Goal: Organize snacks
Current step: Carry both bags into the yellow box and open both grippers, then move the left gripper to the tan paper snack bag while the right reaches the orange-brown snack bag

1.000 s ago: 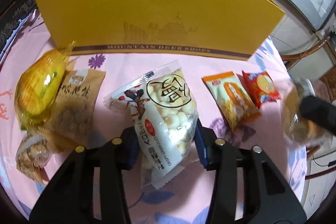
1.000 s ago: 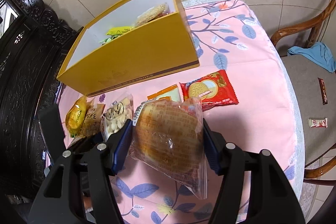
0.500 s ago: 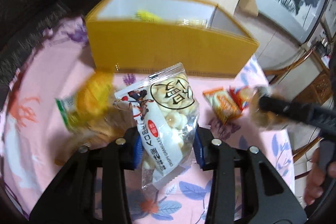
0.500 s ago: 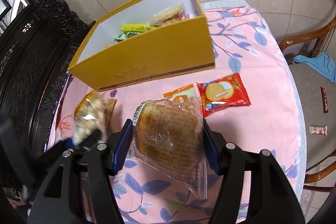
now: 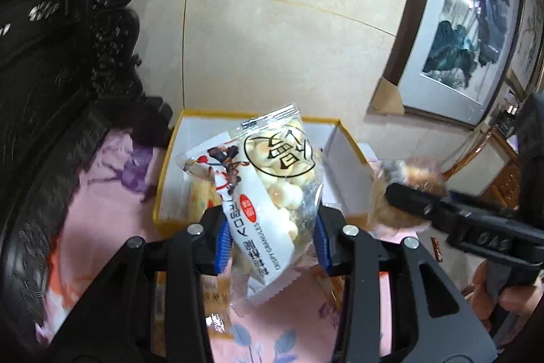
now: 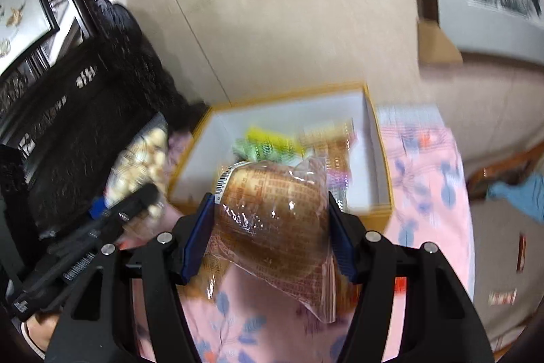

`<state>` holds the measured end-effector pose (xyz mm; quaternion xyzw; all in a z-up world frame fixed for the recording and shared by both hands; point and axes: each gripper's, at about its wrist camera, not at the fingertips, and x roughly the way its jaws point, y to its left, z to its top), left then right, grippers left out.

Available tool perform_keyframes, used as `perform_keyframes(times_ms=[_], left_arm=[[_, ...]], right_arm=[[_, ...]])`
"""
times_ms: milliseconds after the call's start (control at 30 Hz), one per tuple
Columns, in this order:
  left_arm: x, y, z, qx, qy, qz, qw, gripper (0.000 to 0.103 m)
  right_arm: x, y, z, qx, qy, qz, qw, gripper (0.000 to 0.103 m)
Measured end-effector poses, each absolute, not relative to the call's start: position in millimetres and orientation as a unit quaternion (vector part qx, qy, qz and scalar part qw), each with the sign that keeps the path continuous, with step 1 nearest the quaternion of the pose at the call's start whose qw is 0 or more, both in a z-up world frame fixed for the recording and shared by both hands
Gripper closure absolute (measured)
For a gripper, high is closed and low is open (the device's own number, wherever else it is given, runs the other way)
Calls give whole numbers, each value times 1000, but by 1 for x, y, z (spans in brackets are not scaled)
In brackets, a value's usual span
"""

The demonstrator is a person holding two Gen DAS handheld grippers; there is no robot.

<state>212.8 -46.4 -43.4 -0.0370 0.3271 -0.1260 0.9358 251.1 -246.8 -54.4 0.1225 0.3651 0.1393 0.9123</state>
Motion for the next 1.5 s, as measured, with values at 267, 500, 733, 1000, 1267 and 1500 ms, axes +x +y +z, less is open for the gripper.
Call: perform_keyframes(times_ms=[267,500,733,1000,1267,1500], left_arm=[[288,-52,-41,-24,346,-101,933,63],[325,-61,-58,-20,377,-90,922,55],[312,-48,-43,-24,325,-56,944,8],[269,-11,-28,-18,287,-34,957,3],[219,50,-43,-15,283,18,959,2],[179,80,-96,-32,346,48,936,2]], right_arm=[[314,-255,-40,104,354,119,922,40],[355,-251,-60,86,393,110,909,38],[351,-263,-66,95,415,107,898,29],[308,-294,-67,101,421,79,898,29],[248,-318,-113,123,454,64,880,29],[194,-301,-162,161,476,80,861,29]])
